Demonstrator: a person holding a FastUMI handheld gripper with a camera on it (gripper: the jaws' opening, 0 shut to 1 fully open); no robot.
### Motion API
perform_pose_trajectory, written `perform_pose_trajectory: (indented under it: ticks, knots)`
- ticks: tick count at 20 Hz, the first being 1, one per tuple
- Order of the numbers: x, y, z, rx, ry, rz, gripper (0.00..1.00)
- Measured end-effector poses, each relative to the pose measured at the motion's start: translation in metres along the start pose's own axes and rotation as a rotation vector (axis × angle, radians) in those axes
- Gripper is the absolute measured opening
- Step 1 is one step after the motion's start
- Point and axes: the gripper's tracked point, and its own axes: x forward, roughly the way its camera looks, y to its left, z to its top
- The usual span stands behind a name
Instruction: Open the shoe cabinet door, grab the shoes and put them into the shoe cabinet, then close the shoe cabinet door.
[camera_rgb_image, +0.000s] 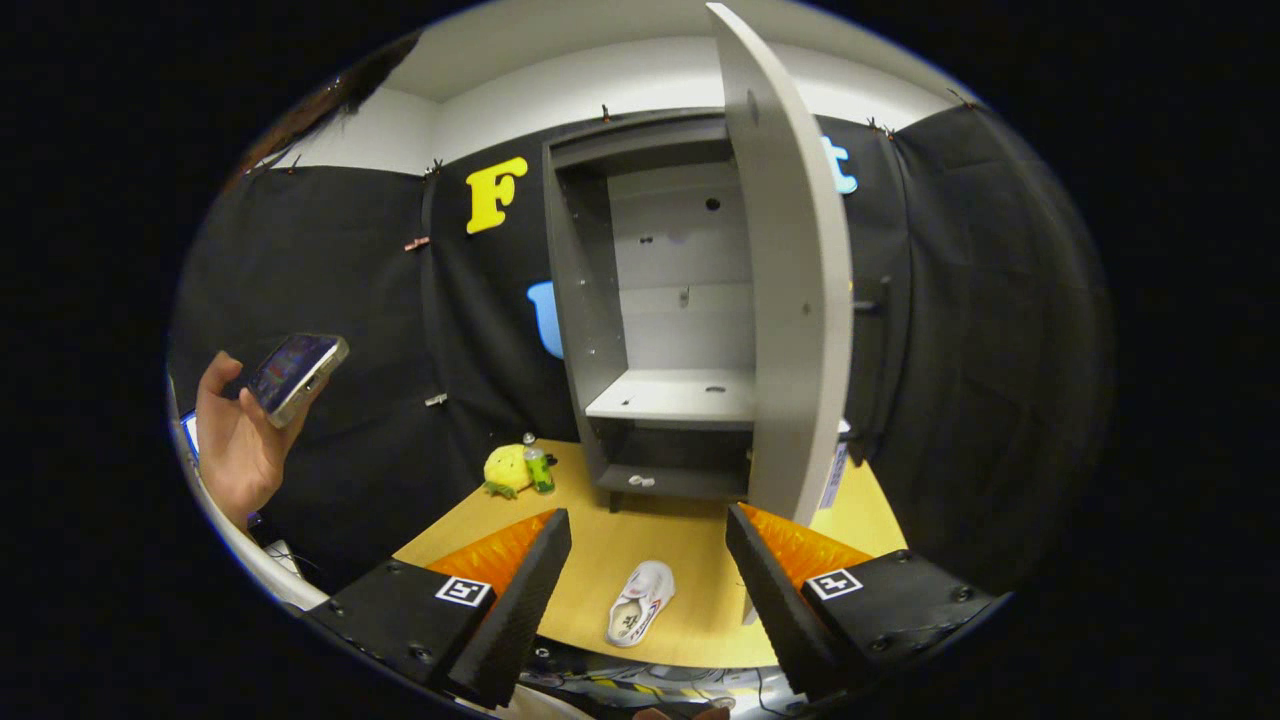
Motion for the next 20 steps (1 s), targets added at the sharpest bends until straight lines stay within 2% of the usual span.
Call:
perform_pose_trajectory:
  ticks: [9,13,16,18,19,20]
  knots:
    - [0.110,0.037,-0.152,0.049,0.331,0.019,0.99]
    - [0.143,0.038,-0.237,0.041,0.456,-0.020,0.99]
    - [0.169,0.034,-0.291,0.066,0.502,-0.054,0.99]
    - [0.186,0.031,-0.319,0.084,0.510,-0.084,0.95]
    - [0.194,0.028,-0.329,0.083,0.508,-0.099,0.88]
    - [0.201,0.023,-0.339,0.078,0.500,-0.119,0.86]
